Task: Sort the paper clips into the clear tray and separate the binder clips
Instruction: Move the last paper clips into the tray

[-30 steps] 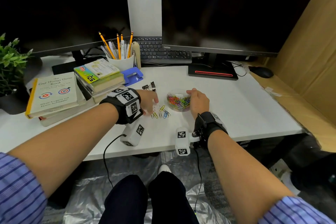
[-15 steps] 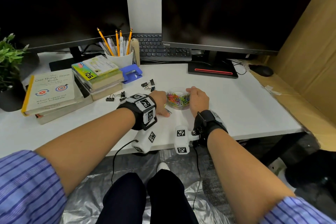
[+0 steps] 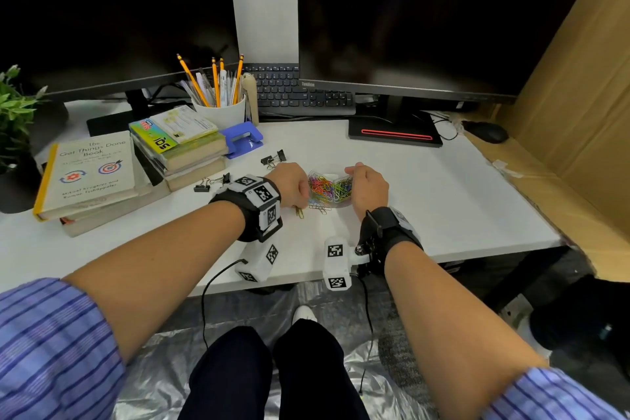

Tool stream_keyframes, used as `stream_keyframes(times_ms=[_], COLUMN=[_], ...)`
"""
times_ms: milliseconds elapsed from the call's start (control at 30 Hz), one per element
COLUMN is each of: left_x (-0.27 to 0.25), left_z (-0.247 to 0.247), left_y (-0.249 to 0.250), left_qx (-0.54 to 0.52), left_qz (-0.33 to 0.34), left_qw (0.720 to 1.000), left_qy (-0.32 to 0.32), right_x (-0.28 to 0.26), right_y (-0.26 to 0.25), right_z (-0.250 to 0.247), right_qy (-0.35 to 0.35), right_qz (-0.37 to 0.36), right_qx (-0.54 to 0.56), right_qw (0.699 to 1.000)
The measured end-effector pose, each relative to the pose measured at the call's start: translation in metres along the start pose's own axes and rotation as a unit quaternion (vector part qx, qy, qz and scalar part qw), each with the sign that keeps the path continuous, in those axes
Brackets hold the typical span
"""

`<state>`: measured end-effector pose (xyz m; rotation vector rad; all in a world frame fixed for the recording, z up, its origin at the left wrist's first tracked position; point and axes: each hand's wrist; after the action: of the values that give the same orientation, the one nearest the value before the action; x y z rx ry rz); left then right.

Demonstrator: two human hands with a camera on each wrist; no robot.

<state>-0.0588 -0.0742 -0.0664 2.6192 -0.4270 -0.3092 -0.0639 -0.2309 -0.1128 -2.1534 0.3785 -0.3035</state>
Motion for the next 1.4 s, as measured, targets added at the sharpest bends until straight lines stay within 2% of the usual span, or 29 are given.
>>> stream_keyframes(times_ms=[100,300,467,633,800,967,1400], left_x=[0.002,0.015,0.025,0.023,0.015,0.016,0.017], left_z=[-0.011,-0.032,-0.008,-0.011,-0.01,0.001,0.002], left_y=[-0.004,0.019,0.05,0.043,0.031,0.028,0.019], left_qx=[-0.021,-0.156,-0.152,-0.091,-0.074,-0.079,-0.091], left_qz=[0.002,-0.004,0.005,0.006,-0.016,-0.007,0.022], left_qw=[1.0,0.987,0.987,0.99,0.995,0.995,0.991], left_qy=[0.001,0.035,0.055,0.104,0.066,0.06,0.099], right_x=[-0.001,0.0,0.0,0.0,-0.002,-0.002,0.002], right_y=[0.0,0.001,0.003,0.004,0.004,0.003,0.008], right_z=[0.0,0.001,-0.001,0.001,0.0,0.0,0.002], right_qy=[0.003,0.01,0.012,-0.01,-0.036,-0.05,-0.031], right_qz=[0.003,0.008,0.01,-0.002,-0.023,-0.039,-0.033], right_qx=[0.009,0.027,0.024,0.007,0.013,-0.023,0.027], right_qw=[1.0,1.0,1.0,1.0,0.999,0.998,0.999])
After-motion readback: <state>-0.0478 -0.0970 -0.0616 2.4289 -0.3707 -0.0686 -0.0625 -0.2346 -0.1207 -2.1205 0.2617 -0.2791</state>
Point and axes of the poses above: each hand's wrist, its own x-axis towards the middle knuckle, its own z-axis out of the palm, y = z × x, and after that the axes turned 11 degrees about -x, right-handed
